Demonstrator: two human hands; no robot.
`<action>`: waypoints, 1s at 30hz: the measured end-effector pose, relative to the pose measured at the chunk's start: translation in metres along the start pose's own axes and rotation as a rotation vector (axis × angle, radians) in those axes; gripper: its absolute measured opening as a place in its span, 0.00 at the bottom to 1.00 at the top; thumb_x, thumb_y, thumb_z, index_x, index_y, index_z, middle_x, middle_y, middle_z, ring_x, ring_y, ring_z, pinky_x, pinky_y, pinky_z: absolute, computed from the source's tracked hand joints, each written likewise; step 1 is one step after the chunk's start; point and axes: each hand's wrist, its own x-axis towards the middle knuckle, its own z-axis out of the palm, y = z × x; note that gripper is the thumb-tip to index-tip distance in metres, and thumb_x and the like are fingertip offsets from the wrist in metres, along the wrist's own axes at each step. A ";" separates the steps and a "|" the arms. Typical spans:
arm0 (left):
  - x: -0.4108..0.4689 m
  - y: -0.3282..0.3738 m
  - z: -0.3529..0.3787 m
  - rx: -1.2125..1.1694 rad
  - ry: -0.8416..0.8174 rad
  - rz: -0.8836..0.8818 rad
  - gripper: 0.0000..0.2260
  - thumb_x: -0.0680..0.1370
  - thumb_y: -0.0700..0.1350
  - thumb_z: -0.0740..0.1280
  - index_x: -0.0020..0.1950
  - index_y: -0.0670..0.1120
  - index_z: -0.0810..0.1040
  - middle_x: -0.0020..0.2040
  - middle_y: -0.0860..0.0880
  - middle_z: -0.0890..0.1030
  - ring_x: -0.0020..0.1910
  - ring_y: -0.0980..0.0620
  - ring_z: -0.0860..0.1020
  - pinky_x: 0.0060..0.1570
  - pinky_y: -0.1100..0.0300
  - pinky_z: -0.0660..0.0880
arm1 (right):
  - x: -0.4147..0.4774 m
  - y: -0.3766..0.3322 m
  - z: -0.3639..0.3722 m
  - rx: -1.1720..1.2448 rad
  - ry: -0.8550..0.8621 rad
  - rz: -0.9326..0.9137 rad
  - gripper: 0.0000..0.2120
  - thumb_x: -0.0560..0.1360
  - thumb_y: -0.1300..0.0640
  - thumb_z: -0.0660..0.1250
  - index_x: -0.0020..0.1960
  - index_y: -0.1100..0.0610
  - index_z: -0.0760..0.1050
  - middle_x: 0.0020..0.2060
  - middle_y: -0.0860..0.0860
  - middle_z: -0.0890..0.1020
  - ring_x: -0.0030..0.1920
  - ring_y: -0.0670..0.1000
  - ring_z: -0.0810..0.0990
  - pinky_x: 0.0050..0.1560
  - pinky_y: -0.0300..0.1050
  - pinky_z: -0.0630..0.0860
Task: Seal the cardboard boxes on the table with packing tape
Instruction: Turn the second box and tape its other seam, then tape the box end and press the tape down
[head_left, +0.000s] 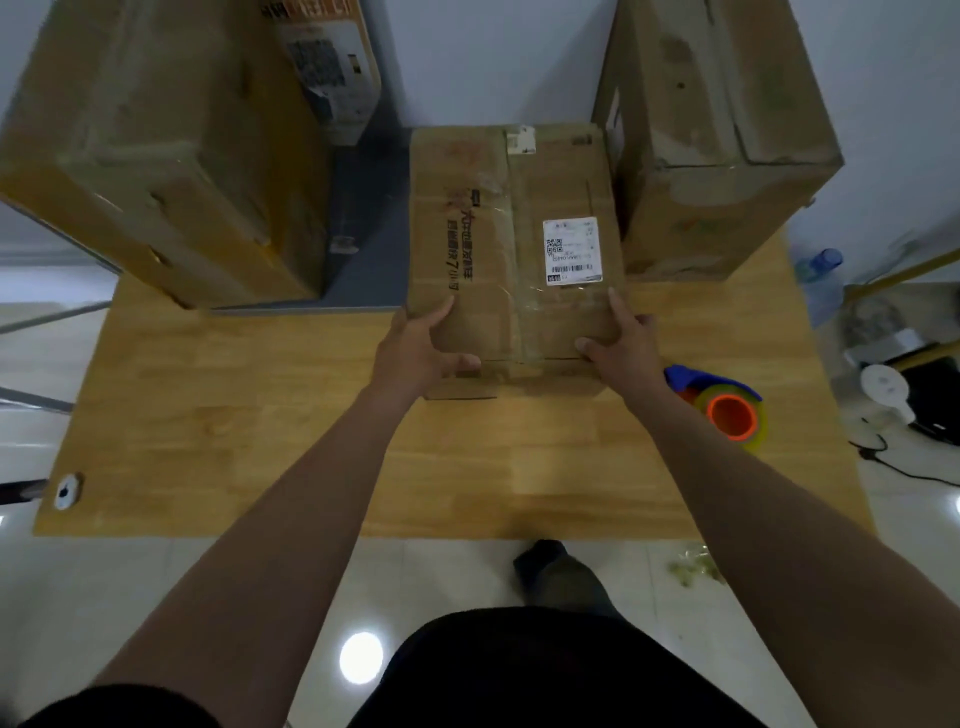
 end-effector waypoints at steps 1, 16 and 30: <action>0.006 0.001 0.001 -0.006 0.011 -0.004 0.46 0.66 0.62 0.81 0.80 0.61 0.64 0.78 0.46 0.63 0.76 0.44 0.65 0.74 0.48 0.66 | 0.007 0.001 -0.001 -0.011 -0.003 0.009 0.41 0.75 0.53 0.75 0.81 0.43 0.56 0.70 0.56 0.64 0.67 0.57 0.71 0.69 0.48 0.69; 0.037 0.093 0.016 0.063 0.092 0.011 0.34 0.73 0.47 0.74 0.76 0.61 0.66 0.83 0.50 0.45 0.82 0.41 0.40 0.77 0.32 0.40 | 0.025 0.081 -0.065 -0.213 0.055 -0.166 0.19 0.75 0.63 0.69 0.64 0.48 0.81 0.56 0.55 0.81 0.57 0.59 0.77 0.62 0.48 0.68; 0.066 0.164 0.119 0.092 0.106 0.199 0.17 0.80 0.54 0.66 0.69 0.56 0.74 0.74 0.53 0.64 0.76 0.45 0.55 0.74 0.38 0.41 | 0.052 0.188 -0.084 -0.481 -0.111 0.468 0.25 0.81 0.60 0.59 0.75 0.43 0.62 0.67 0.57 0.63 0.65 0.69 0.66 0.57 0.62 0.72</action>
